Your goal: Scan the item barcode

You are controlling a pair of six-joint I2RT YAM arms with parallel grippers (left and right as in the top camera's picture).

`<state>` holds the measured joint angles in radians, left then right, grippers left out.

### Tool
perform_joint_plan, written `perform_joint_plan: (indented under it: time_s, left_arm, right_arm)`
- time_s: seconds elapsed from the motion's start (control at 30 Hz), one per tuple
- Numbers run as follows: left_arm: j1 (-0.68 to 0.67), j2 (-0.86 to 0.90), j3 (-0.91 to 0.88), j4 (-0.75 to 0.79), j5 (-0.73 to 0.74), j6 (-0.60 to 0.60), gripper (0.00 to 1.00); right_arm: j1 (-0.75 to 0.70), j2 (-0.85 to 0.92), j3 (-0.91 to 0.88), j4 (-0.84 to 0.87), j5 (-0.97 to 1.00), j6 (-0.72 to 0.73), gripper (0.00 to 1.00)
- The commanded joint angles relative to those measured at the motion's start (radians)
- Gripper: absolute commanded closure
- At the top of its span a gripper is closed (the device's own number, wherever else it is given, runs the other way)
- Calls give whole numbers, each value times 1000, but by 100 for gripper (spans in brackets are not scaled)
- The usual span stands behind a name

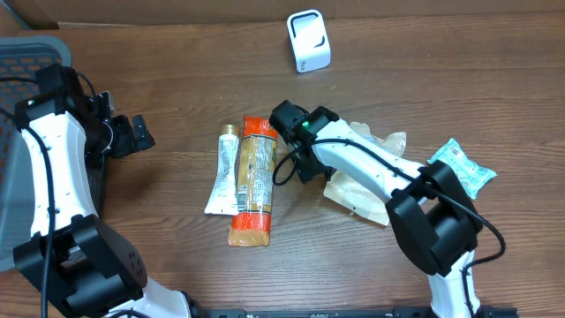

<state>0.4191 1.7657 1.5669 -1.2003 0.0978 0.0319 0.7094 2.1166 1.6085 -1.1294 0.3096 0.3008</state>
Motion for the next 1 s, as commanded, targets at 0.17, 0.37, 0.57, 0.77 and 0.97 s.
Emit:
perform_joint_plan:
  time_s: [0.17,0.37,0.57,0.77,0.97]
  left_arm:
    - [6,7,12,1,4,-17,0]
    - [6,7,12,1,4,-17,0]
    - [6,7,12,1,4,-17,0]
    - [6,7,12,1,4,-17,1]
    - [6,7,12,1,4,-17,0]
  right_arm:
    - [3,31,-3,-50,47,2,22]
    - [2,37,-77,-70,159,2,22]
    - [2,37,-113,-92,226,2,28]
    - [2,37,-117,-97,233,-21,54]
    - [0,37,-146,-94,369,-47,40]
